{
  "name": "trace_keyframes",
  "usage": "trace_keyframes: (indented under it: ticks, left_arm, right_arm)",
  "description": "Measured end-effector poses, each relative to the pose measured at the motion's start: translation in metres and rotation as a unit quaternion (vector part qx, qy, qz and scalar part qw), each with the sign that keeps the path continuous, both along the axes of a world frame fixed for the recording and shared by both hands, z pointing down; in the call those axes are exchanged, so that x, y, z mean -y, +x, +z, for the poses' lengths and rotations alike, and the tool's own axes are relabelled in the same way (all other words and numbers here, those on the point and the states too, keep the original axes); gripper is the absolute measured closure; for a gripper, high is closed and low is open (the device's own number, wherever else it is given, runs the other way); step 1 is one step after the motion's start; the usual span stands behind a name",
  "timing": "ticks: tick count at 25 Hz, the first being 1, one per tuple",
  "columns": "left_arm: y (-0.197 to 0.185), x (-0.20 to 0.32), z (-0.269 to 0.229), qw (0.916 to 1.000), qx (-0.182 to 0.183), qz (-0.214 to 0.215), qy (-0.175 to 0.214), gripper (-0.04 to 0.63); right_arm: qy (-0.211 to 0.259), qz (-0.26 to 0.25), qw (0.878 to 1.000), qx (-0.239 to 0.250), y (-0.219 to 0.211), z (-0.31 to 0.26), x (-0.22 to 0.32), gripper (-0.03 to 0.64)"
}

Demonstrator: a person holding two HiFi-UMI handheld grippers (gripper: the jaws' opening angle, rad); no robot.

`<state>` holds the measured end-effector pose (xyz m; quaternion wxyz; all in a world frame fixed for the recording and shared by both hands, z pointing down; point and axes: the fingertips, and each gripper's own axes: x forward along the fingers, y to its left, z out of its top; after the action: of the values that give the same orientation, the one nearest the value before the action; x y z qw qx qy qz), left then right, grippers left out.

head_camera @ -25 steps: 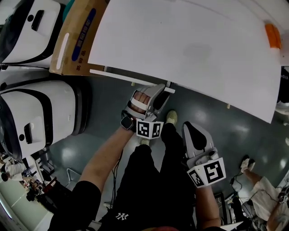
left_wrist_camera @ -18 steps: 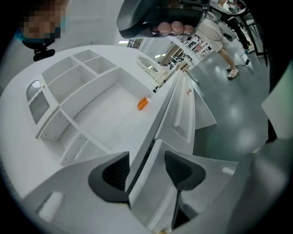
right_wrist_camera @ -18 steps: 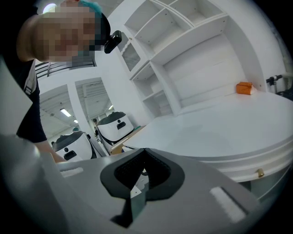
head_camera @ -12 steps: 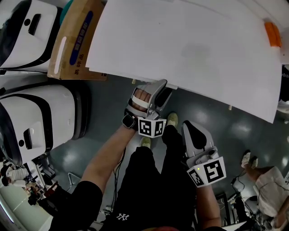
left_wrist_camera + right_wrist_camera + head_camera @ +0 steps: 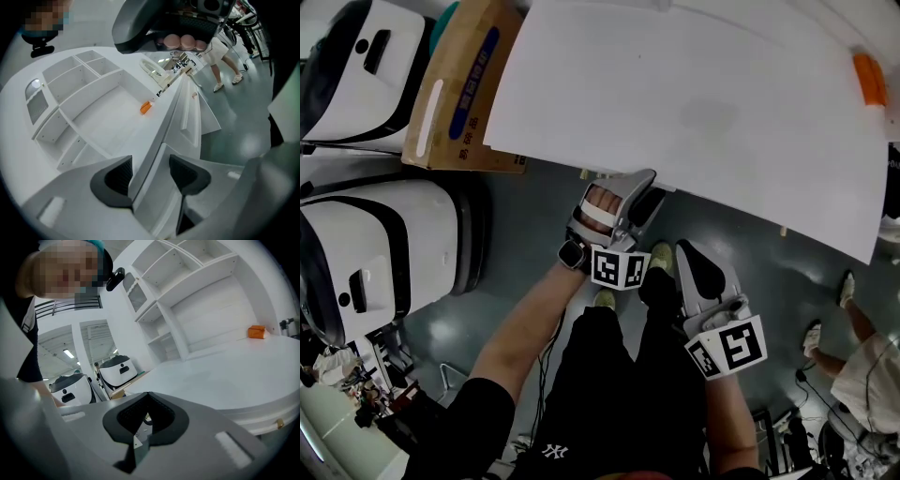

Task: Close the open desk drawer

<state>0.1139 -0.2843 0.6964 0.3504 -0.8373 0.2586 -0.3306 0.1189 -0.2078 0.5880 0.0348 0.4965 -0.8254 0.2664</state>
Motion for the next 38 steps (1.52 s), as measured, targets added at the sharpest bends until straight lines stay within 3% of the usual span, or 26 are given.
trace_keyframes:
  ticks: [4, 14, 27, 31, 38]
  left_arm:
    - [0.001, 0.002, 0.000, 0.9999, 0.001, 0.002, -0.016, 0.339]
    - [0.001, 0.015, -0.002, 0.9980, -0.002, -0.046, -0.044, 0.308]
    - [-0.004, 0.011, -0.008, 0.9967, -0.005, -0.060, -0.055, 0.282]
    - [-0.005, -0.001, -0.028, 0.9952, -0.023, -0.060, -0.074, 0.291]
    - [-0.011, -0.036, -0.093, 0.9865, -0.091, -0.057, -0.124, 0.342]
  right_arm:
    - [0.002, -0.004, 1.000, -0.001, -0.003, 0.003, 0.005, 0.600]
    - [0.009, -0.006, 1.000, -0.005, -0.005, 0.003, 0.006, 0.600]
    - [0.011, 0.000, 1.000, -0.008, -0.007, -0.009, -0.006, 0.600]
    - [0.016, 0.012, 1.000, -0.009, -0.001, -0.028, -0.012, 0.600]
    - [0.027, 0.039, 0.999, -0.021, 0.005, -0.067, -0.027, 0.600]
